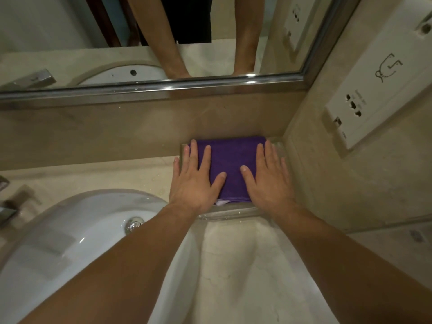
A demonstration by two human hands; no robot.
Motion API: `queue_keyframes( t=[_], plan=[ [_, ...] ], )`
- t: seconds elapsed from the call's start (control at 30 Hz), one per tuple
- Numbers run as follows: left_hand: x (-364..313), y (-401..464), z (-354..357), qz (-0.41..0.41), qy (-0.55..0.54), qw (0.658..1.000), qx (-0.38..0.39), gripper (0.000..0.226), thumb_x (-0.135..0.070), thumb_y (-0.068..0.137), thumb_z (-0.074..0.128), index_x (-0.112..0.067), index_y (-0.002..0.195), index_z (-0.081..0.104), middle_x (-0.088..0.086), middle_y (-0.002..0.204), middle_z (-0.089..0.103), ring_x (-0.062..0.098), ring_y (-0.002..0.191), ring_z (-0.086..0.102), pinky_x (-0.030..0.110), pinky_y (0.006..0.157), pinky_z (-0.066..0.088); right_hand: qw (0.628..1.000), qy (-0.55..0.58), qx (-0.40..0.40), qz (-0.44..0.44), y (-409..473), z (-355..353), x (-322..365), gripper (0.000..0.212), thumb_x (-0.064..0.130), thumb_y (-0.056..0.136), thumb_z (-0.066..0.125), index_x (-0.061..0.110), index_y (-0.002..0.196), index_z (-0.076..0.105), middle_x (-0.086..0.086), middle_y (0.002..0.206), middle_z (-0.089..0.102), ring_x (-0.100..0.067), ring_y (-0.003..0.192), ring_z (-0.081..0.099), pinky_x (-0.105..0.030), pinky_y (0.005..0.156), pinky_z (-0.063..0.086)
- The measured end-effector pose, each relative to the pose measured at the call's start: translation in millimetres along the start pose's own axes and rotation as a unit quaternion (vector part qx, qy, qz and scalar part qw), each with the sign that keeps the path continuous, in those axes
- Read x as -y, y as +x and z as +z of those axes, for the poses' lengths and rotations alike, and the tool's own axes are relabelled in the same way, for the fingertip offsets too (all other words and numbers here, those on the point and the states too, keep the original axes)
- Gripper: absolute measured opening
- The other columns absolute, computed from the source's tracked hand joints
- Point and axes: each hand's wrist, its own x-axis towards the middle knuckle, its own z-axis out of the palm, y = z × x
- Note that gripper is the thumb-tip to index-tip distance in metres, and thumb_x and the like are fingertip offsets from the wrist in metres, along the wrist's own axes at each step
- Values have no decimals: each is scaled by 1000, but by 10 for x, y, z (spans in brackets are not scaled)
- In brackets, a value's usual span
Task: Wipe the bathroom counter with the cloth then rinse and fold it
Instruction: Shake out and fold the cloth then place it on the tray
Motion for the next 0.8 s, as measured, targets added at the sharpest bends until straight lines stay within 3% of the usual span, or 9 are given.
queue_keyframes(
  t=[0.17, 0.3, 0.37, 0.43, 0.47, 0.53, 0.6, 0.67, 0.8],
  plan=[
    [-4, -6, 2, 3, 0, 1000, -1, 77, -65, 98, 21, -28, 159, -9, 7, 164, -25, 23, 151, -24, 43, 124, -11, 1000, 2, -12, -1, -23, 7, -6, 76, 57, 102, 20, 15, 160, -3, -4, 169, -10, -17, 155, -10, -38, 126, -4],
    [-46, -3, -97, -9, 59, 997, 52, 78, -66, 98, 17, -26, 158, -11, 9, 165, -24, 27, 151, -24, 48, 124, -10, 999, -33, 17, 3, 2, -57, 18, 75, 57, 102, 21, 15, 161, -1, -5, 169, -7, -20, 155, -7, -43, 126, -3],
    [-109, 35, -200, -4, 92, 995, 30, 77, -61, 97, 27, -21, 159, 9, 14, 167, -2, 30, 154, -9, 49, 124, -4, 998, -64, 18, 3, 46, -147, 52, 74, 55, 102, 25, 13, 160, 6, -8, 169, 0, -23, 155, -4, -46, 125, -2],
    [-210, 111, -297, 41, 93, 993, -57, 65, -49, 93, 38, -14, 147, 41, 17, 156, 33, 32, 148, 20, 47, 124, 11, 997, -62, -21, -31, 95, -226, 123, 69, 48, 102, 34, 11, 158, 19, -11, 167, 14, -26, 155, 4, -47, 125, 3],
    [-256, 166, -307, 73, 83, 990, -83, 60, -43, 92, 39, -12, 142, 49, 15, 151, 42, 30, 144, 29, 44, 122, 17, 996, -55, -32, -60, 115, -234, 156, 66, 44, 102, 36, 12, 158, 23, -10, 166, 18, -26, 155, 6, -47, 124, 5],
    [-299, 267, -269, 129, 58, 988, -62, 55, -36, 98, 38, -12, 148, 42, 11, 157, 36, 27, 147, 26, 41, 123, 17, 993, -56, -16, -105, 148, -173, 189, 64, 44, 103, 29, 16, 159, 19, -5, 168, 15, -23, 155, 6, -45, 124, 5],
    [-241, 297, -187, 143, 59, 988, 1, 58, -36, 104, 32, -15, 158, 22, 4, 167, 17, 21, 154, 9, 39, 124, 5, 992, -62, -1, -109, 147, -71, 173, 71, 51, 97, 11, 20, 161, 14, -1, 169, 9, -21, 155, 4, -43, 124, 1],
    [-137, 290, -102, 154, 86, 984, 10, 61, -41, 106, 20, -18, 160, 8, -1, 169, 4, 17, 155, -2, 38, 124, -3, 993, -61, -5, -103, 159, -6, 141, 79, 53, 89, 0, 22, 161, 12, 0, 169, 7, -19, 156, 3, -42, 124, 0],
    [-97, 267, -56, 155, 106, 982, -2, 75, -50, 93, -5, -20, 160, 6, -1, 169, 1, 18, 155, -3, 38, 123, -5, 993, -62, -6, -100, 170, -12, 148, 82, 53, 86, -3, 23, 161, 11, 1, 169, 7, -18, 156, 2, -41, 124, -1]
  ],
)
